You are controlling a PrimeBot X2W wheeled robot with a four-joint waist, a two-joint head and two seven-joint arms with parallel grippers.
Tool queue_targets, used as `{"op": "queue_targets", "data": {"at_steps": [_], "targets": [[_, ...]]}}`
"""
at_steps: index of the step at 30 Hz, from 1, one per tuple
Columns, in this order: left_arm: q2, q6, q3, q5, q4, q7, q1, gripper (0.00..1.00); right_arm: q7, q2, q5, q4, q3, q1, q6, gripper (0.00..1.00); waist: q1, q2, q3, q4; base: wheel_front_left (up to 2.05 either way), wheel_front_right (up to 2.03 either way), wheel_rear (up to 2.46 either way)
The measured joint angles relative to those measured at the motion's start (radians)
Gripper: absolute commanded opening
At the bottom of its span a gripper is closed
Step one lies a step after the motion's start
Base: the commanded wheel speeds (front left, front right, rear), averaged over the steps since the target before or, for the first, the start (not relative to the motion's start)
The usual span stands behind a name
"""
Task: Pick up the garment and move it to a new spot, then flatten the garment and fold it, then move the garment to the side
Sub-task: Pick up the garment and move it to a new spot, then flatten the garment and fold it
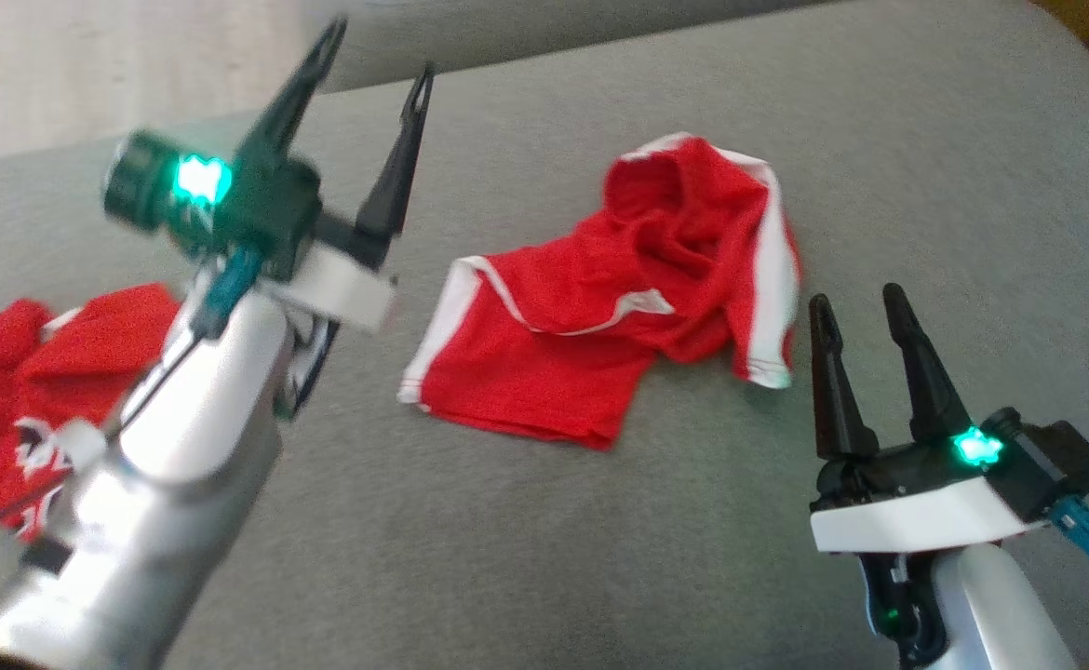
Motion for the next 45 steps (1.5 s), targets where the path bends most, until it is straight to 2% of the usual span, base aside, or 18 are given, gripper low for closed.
{"op": "queue_targets", "data": {"at_steps": [3, 11, 15, 19, 25, 36, 39, 42, 45], "targets": [[0.003, 0.016, 0.012, -0.018, -0.026, -0.002, 0.066, 1.00, 0.000, 0.000, -0.018, 0.002, -0.008, 0.004, 0.000, 1.00, 0.0000, 0.0000, -0.015, 0.036, 0.00, 0.00, 0.00], [0.016, 0.095, 0.052, -0.065, -0.162, -0.006, 0.363, 1.00, 0.000, 0.000, -0.048, 0.015, -0.025, 0.040, 0.000, 1.00, -0.0001, 0.0000, -0.084, 0.140, 0.00, 0.00, 0.00], [0.011, 0.135, 0.095, -0.072, -0.237, -0.006, 0.492, 1.00, 0.000, 0.000, -0.048, 0.015, -0.021, 0.046, 0.000, 1.00, -0.0002, 0.0000, -0.109, 0.163, 0.00, 0.00, 0.00], [-0.010, 0.155, 0.141, -0.072, -0.287, -0.007, 0.610, 1.00, 0.000, 0.000, -0.048, 0.024, -0.009, 0.090, 0.000, 1.00, -0.0001, 0.0000, -0.132, 0.164, 0.00, 0.00, 0.00], [-0.036, 0.151, 0.193, -0.051, -0.321, -0.007, 0.714, 1.00, 0.000, 0.000, -0.049, 0.032, -0.001, 0.127, 0.000, 1.00, -0.0001, 0.0000, -0.146, 0.160, 0.00, 0.00, 0.00], [-0.079, 0.085, 0.224, 0.010, -0.333, -0.007, 0.712, 1.00, 0.000, 0.000, -0.089, 0.062, -0.019, 0.077, 0.000, 1.00, 0.0000, 0.0000, -0.102, 0.176, 0.00, 0.00, 0.00], [-0.086, 0.068, 0.225, 0.022, -0.318, -0.007, 0.695, 1.00, 0.000, 0.000, -0.102, 0.142, -0.026, 0.002, 0.000, 1.00, 0.0002, 0.0000, -0.074, 0.189, 0.00, 0.00, 0.00], [-0.100, 0.055, 0.228, 0.033, -0.312, -0.007, 0.672, 1.00, 0.010, 0.000, -0.099, 0.278, -0.034, -0.080, 0.000, 1.00, 0.0002, 0.0000, -0.049, 0.205, 0.00, 0.00, 0.00], [-0.108, 0.047, 0.230, 0.038, -0.302, -0.007, 0.654, 1.00, 0.034, 0.000, -0.041, 0.405, -0.035, -0.153, 0.000, 1.00, 0.0002, 0.0000, -0.029, 0.224, 0.00, 0.00, 0.00]]}}
